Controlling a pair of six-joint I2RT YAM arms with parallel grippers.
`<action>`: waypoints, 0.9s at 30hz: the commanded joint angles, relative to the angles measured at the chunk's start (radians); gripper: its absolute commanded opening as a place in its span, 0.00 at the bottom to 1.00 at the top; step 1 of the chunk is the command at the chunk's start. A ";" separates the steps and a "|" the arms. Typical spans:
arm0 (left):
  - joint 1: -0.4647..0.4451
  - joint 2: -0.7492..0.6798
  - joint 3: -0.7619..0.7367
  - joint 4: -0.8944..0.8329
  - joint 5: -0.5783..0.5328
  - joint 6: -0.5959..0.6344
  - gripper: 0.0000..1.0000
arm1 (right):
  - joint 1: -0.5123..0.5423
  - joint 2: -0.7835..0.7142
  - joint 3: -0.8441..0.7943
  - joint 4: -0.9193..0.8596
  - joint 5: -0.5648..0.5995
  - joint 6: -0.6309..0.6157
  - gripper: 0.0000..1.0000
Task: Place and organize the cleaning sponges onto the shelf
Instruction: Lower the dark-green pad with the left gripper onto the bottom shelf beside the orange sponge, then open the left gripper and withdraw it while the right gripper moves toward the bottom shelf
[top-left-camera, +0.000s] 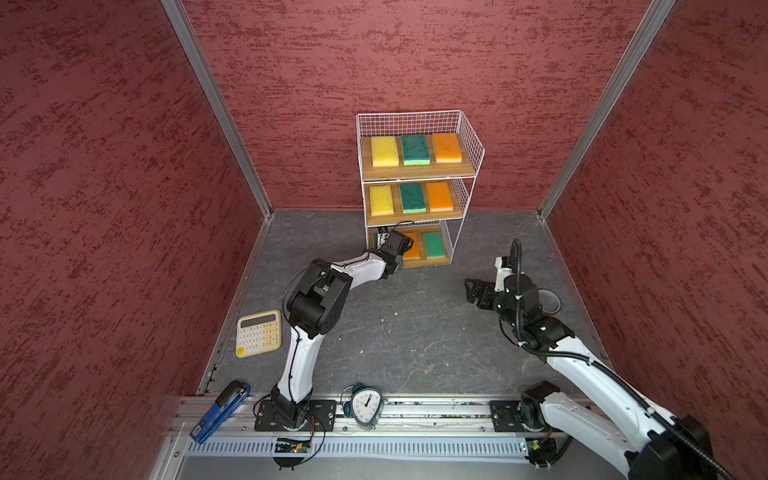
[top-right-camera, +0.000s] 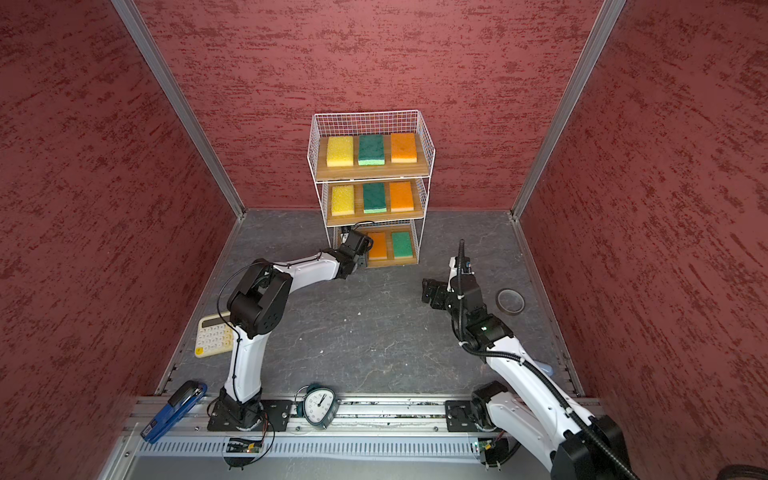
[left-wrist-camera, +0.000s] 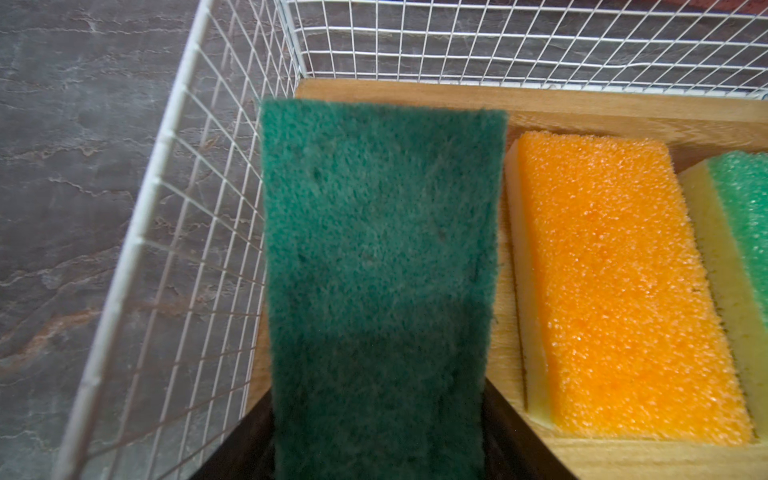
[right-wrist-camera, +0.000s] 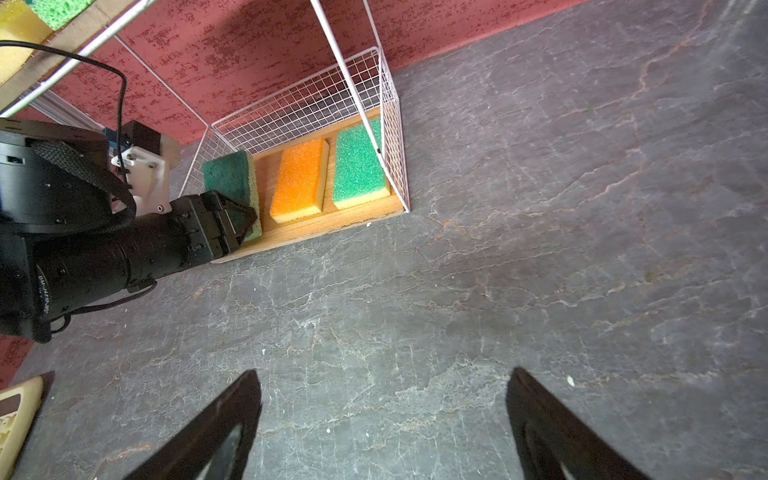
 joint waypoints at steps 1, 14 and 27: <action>0.016 0.006 -0.005 -0.025 -0.034 -0.025 0.68 | -0.008 0.000 -0.010 0.026 -0.009 0.006 0.93; 0.012 -0.004 0.001 -0.045 -0.072 -0.036 0.77 | -0.009 -0.003 -0.010 0.025 -0.015 0.011 0.93; -0.043 -0.142 -0.084 0.002 -0.067 0.001 0.77 | -0.008 -0.005 -0.032 0.040 -0.051 0.048 0.92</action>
